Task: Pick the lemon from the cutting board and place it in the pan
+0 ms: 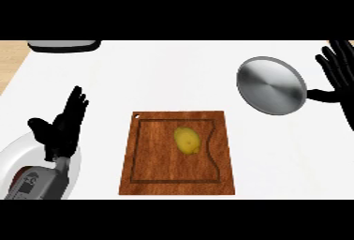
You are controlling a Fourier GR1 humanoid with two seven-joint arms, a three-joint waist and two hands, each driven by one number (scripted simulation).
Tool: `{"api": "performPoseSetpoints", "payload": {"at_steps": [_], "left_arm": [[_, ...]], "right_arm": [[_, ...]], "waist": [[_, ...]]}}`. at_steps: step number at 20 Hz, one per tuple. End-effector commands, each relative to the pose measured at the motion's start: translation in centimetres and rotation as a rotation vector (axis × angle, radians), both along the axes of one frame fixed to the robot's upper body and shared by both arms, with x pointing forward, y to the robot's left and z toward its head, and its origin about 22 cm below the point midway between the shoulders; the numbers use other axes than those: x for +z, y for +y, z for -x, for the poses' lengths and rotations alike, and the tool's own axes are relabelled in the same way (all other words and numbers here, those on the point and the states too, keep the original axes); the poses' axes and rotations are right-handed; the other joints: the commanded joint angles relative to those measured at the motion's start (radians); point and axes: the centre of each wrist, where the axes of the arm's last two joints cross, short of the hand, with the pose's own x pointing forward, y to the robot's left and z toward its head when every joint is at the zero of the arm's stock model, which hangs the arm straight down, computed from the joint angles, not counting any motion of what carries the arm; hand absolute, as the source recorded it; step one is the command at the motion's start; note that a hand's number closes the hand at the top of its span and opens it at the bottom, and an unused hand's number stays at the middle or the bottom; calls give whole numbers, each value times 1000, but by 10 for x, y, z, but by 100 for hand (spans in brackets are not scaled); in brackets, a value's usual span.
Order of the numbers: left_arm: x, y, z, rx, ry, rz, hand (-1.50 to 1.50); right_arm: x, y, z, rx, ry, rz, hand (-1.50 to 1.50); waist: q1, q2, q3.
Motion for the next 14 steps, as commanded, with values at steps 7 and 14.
{"api": "performPoseSetpoints", "payload": {"at_steps": [7,14], "left_arm": [[36,-31,-10,-325,-61,-169,0],[44,-23,0,-360,11,-211,0]], "right_arm": [[-24,17,-32,-80,340,688,-150],[-123,159,-22,-170,386,464,-150]], "waist": [[85,48,-46],[34,23,-17]]}}
